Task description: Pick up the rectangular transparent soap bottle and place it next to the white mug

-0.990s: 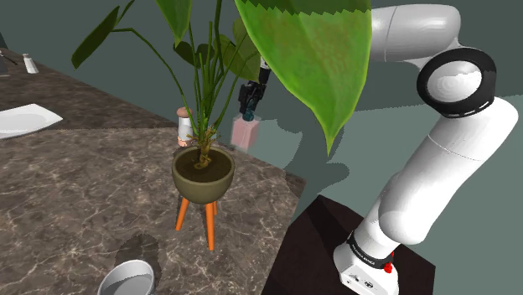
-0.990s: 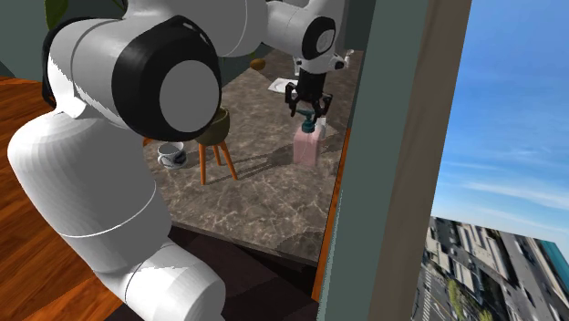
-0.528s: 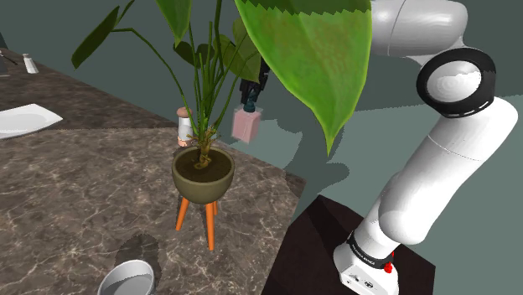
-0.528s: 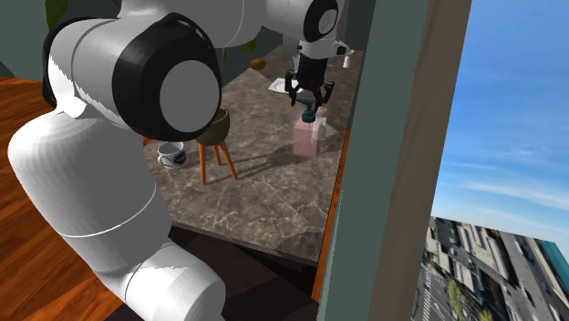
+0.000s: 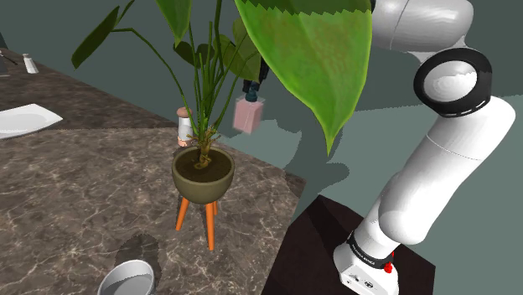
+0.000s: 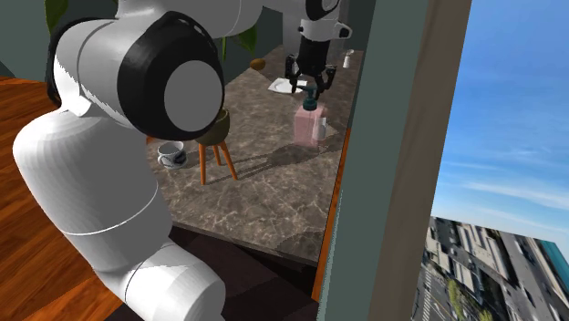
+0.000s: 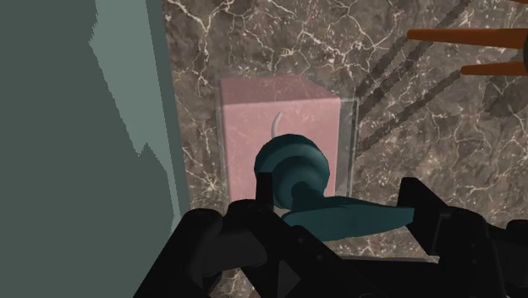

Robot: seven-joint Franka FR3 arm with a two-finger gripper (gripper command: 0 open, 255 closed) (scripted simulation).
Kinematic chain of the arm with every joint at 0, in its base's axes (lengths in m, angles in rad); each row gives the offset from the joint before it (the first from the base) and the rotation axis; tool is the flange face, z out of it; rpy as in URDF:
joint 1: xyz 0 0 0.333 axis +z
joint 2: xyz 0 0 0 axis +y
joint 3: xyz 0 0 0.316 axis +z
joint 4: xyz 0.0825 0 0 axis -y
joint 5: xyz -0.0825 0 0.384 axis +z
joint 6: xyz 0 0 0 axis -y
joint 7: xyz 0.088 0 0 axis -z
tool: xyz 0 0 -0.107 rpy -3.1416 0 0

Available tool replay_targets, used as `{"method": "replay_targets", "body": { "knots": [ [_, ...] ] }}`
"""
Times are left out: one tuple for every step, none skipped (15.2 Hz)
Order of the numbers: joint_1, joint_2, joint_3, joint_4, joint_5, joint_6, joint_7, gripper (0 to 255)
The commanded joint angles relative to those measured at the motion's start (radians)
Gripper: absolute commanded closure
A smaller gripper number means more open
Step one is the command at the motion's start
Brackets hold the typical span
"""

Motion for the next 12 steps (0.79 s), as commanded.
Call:
{"method": "replay_targets", "body": {
  "knots": [
    [0.000, 0.007, 0.000, 0.038, 0.000, -0.031, 0.005, 255],
    [0.000, 0.010, 0.000, 0.056, 0.000, -0.045, 0.007, 255],
    [0.000, 0.014, 0.000, 0.074, 0.000, -0.059, 0.009, 255],
    [-0.001, 0.018, -0.001, 0.093, 0.000, -0.074, 0.010, 255],
    [-0.001, 0.023, -0.001, 0.112, 0.001, -0.089, 0.012, 255],
    [-0.001, 0.027, -0.001, 0.131, 0.001, -0.104, 0.014, 255],
    [-0.002, 0.032, -0.001, 0.152, 0.001, -0.119, 0.016, 255],
    [-0.002, 0.038, -0.002, 0.172, 0.002, -0.134, 0.018, 255],
    [-0.003, 0.043, -0.002, 0.194, 0.002, -0.149, 0.019, 255],
    [-0.003, 0.046, -0.002, 0.202, 0.003, -0.156, 0.020, 255],
    [0.009, 0.020, 0.008, 0.170, 0.000, -0.145, 0.040, 255],
    [0.020, -0.004, 0.018, 0.139, -0.002, -0.136, 0.060, 255]
  ]
}}
